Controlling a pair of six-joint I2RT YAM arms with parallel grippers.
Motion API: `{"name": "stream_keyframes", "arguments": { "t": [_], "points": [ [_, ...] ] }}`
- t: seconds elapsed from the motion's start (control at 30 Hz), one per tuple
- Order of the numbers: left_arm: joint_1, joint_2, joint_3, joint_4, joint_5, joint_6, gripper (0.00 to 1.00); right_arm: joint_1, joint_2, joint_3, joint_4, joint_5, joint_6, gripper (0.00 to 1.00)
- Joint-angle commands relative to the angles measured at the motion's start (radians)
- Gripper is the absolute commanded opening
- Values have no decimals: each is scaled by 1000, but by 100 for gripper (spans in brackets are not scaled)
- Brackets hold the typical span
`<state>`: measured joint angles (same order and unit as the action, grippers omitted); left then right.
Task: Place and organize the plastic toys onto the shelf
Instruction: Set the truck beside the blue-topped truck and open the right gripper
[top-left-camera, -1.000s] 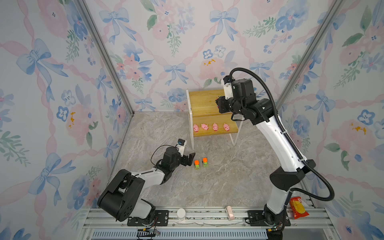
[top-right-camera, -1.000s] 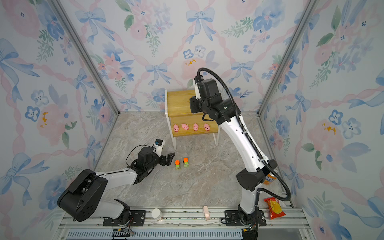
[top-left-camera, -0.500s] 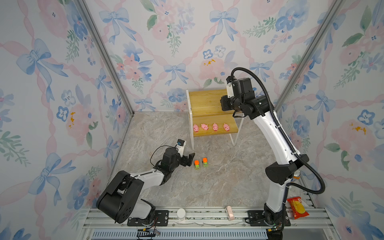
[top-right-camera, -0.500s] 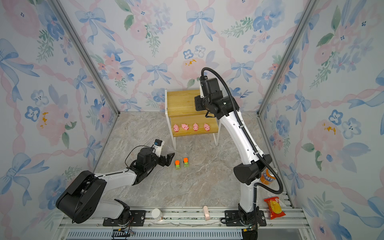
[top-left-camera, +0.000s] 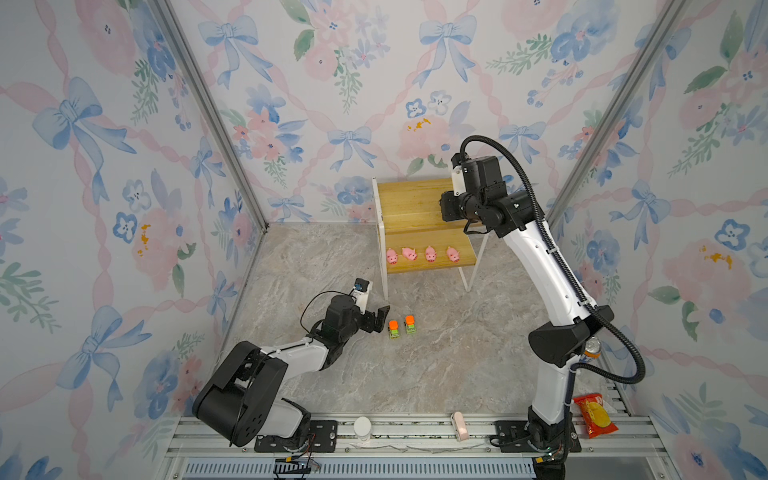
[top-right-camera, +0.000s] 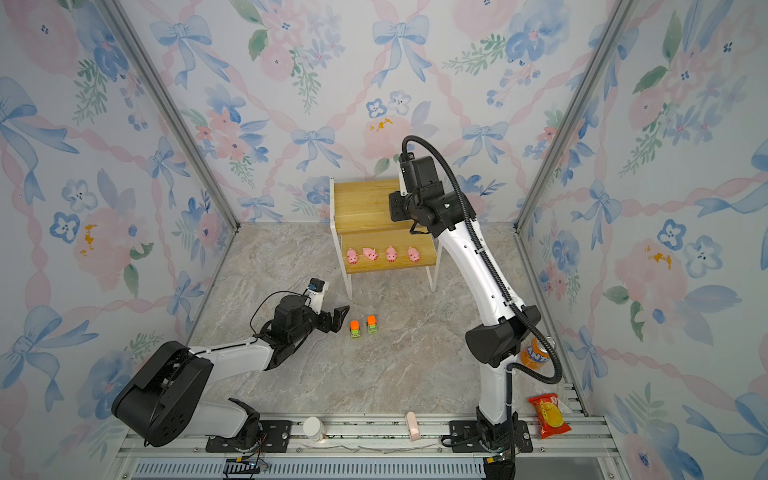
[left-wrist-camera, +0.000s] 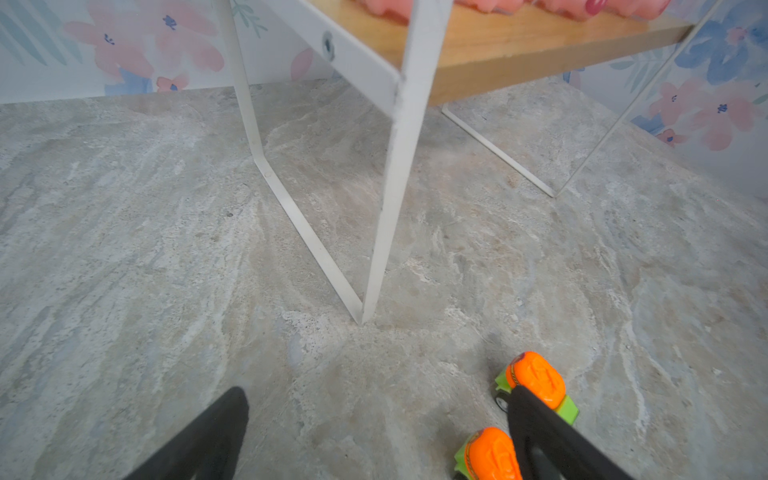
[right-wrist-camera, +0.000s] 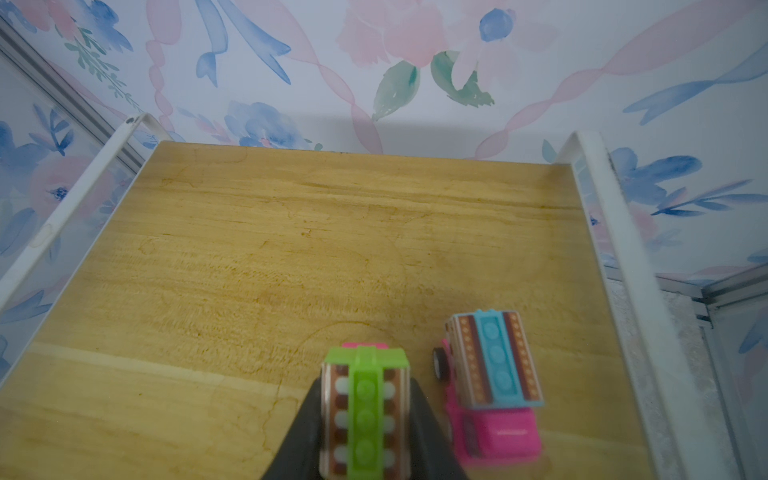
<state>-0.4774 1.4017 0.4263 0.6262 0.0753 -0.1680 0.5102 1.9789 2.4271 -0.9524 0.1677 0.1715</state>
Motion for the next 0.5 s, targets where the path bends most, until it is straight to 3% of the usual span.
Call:
{"name": "stream_keyframes", "arguments": {
  "t": [0.0, 0.47],
  "points": [
    [-1, -4, -7, 1, -7, 8, 98, -10, 21, 26, 12, -11, 6, 28],
    [-1, -5, -9, 1, -10, 10, 98, -13, 14, 26, 15, -11, -1, 42]
  ]
}}
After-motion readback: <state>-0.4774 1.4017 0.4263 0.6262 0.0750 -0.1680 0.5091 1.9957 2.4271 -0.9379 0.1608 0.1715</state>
